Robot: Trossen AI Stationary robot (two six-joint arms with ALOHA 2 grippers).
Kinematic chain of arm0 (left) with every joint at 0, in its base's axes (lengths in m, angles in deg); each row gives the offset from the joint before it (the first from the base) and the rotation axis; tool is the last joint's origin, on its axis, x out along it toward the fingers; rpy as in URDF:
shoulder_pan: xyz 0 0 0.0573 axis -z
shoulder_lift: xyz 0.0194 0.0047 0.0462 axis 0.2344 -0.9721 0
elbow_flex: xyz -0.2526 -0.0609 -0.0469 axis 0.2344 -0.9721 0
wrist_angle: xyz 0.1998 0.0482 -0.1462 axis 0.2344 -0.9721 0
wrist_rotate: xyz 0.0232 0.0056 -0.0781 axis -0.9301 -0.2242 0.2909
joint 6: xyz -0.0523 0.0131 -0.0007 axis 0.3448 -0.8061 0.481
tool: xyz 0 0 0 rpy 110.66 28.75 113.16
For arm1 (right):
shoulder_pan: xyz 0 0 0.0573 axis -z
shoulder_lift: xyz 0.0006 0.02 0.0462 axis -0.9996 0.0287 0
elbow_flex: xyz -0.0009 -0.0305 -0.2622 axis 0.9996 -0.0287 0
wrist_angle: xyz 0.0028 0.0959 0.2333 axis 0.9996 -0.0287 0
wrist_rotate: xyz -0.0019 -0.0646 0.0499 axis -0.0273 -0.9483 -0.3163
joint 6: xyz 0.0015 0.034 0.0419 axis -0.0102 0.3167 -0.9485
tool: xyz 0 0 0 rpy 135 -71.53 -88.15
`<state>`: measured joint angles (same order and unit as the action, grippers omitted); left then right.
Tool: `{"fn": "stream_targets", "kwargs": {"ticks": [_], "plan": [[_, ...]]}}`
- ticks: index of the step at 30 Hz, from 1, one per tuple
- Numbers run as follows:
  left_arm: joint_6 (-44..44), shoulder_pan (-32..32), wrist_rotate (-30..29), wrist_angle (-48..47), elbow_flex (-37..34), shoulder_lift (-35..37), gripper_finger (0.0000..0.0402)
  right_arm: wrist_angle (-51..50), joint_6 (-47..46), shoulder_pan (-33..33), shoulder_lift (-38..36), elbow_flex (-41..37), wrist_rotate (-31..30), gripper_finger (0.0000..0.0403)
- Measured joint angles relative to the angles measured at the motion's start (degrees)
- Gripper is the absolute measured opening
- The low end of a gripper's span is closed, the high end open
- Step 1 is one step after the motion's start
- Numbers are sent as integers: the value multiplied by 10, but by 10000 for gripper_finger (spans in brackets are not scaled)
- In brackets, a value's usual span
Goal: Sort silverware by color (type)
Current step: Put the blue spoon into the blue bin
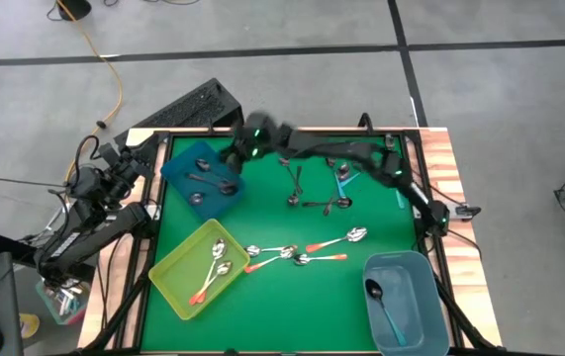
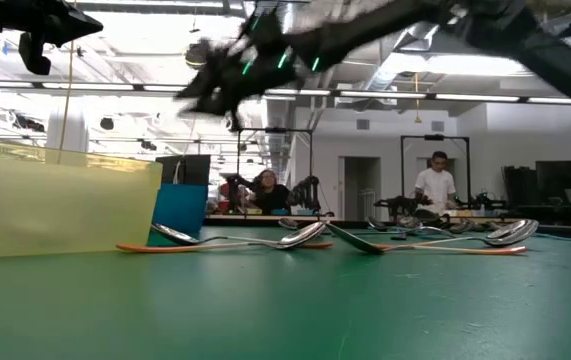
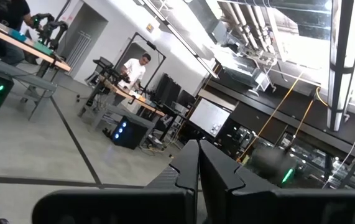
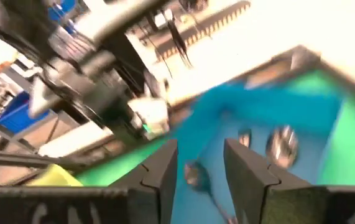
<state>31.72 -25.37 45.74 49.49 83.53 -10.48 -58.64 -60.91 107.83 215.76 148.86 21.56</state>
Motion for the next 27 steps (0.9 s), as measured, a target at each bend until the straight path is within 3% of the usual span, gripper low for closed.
{"fn": "stream_targets", "kwargs": {"ticks": [6, 11, 17, 20, 23, 27], "plan": [[-5, 0, 0, 0, 0, 0, 0, -246, 76, 53, -141, 0, -68, 135], [-6, 0, -1, 0, 0, 0, 0, -450, 85, 82, -238, 0, -199, 132], [-7, 0, -2, 0, 0, 0, 0, -705, 58, 87, -282, 0, -367, 132], [-7, 0, -2, 0, 0, 0, 0, -806, 6, 78, -289, -21, -403, 132], [-7, 0, -3, -1, 0, 0, 0, -819, -33, 69, -304, -89, -404, 132], [-7, 0, -8, -1, 0, 0, 0, -722, -84, 47, -353, -237, -400, 132]]}}
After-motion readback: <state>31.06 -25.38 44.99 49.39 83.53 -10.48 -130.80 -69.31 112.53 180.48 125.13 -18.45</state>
